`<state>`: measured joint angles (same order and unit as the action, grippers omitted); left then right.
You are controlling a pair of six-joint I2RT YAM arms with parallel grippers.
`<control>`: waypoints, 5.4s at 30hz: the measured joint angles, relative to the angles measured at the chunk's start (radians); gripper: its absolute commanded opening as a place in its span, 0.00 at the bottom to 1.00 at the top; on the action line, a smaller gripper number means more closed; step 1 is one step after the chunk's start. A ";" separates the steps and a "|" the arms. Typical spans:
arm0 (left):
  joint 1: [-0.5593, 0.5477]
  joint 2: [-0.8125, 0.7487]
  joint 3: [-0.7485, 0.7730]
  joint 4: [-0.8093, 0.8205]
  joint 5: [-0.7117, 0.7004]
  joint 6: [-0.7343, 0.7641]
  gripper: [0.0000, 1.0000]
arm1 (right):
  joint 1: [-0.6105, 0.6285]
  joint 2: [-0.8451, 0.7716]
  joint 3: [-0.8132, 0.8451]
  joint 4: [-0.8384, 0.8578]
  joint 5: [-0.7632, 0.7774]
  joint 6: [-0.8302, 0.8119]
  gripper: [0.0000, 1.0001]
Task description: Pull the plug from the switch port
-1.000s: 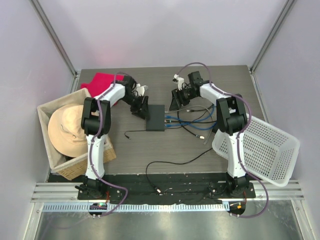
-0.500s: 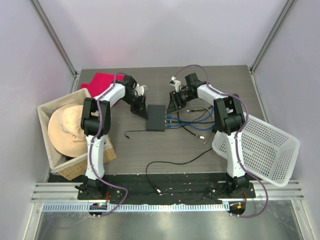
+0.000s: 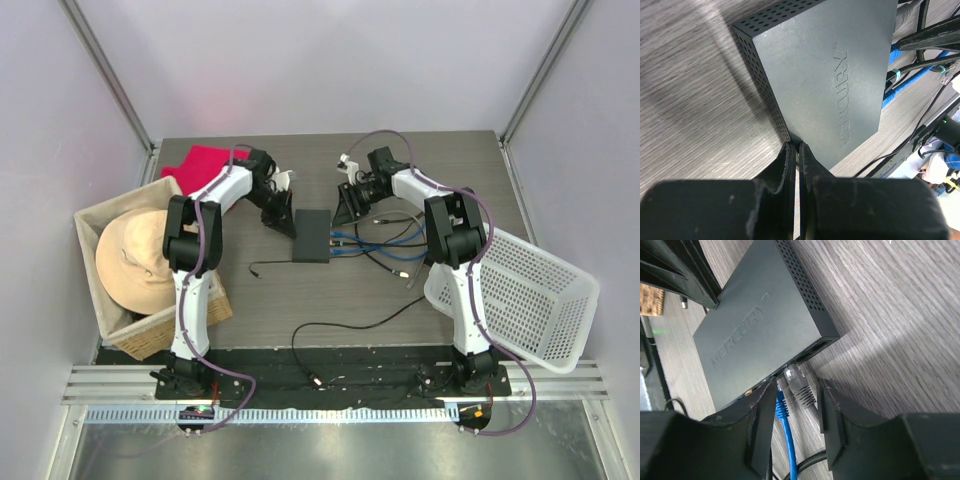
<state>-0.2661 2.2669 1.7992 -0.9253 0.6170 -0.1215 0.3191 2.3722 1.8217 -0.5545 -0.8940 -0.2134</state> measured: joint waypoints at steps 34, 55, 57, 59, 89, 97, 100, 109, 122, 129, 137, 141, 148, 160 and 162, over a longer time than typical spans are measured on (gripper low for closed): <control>-0.014 0.000 0.016 -0.016 -0.037 0.002 0.00 | 0.008 0.059 0.109 -0.087 0.008 -0.041 0.28; -0.027 0.000 0.021 -0.015 -0.050 0.007 0.00 | -0.021 0.178 0.257 -0.274 -0.134 -0.023 0.36; -0.027 0.000 0.022 -0.016 -0.052 0.009 0.00 | -0.020 0.178 0.257 -0.275 -0.129 -0.024 0.33; -0.028 0.000 0.022 -0.016 -0.053 0.012 0.00 | -0.019 0.178 0.258 -0.275 -0.122 -0.024 0.27; -0.035 0.000 0.029 -0.023 -0.069 0.024 0.00 | -0.006 0.167 0.269 -0.288 -0.018 0.068 0.01; -0.037 0.000 0.031 -0.024 -0.073 0.024 0.00 | -0.008 0.156 0.242 -0.274 -0.028 0.050 0.01; -0.040 0.000 0.032 -0.024 -0.076 0.025 0.00 | -0.006 0.193 0.317 -0.348 -0.026 0.018 0.01; -0.047 0.000 0.034 -0.022 -0.076 0.025 0.00 | -0.016 0.206 0.327 -0.422 -0.050 -0.037 0.01; -0.058 0.002 0.037 -0.020 -0.079 0.027 0.00 | -0.023 0.263 0.425 -0.576 -0.063 -0.094 0.01; -0.067 0.002 0.039 -0.016 -0.076 0.029 0.00 | -0.028 0.294 0.489 -0.702 -0.049 -0.187 0.01; -0.067 0.002 0.039 -0.016 -0.076 0.029 0.00 | -0.025 0.337 0.580 -0.792 -0.050 -0.312 0.01; -0.067 0.002 0.039 -0.017 -0.076 0.029 0.00 | -0.025 0.330 0.577 -0.808 -0.030 -0.345 0.01; -0.067 0.003 0.039 -0.016 -0.076 0.029 0.00 | -0.020 0.217 0.463 -0.815 0.133 -0.480 0.01; -0.067 0.005 0.042 -0.020 -0.076 0.029 0.00 | -0.200 0.190 0.609 -0.717 0.373 -0.421 0.01; -0.067 0.005 0.042 -0.020 -0.076 0.029 0.00 | -0.243 0.190 0.600 -0.645 0.436 -0.375 0.01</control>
<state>-0.3328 2.2719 1.8416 -0.9451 0.5415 -0.0925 0.0765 2.5626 2.4214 -1.1995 -0.4580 -0.5888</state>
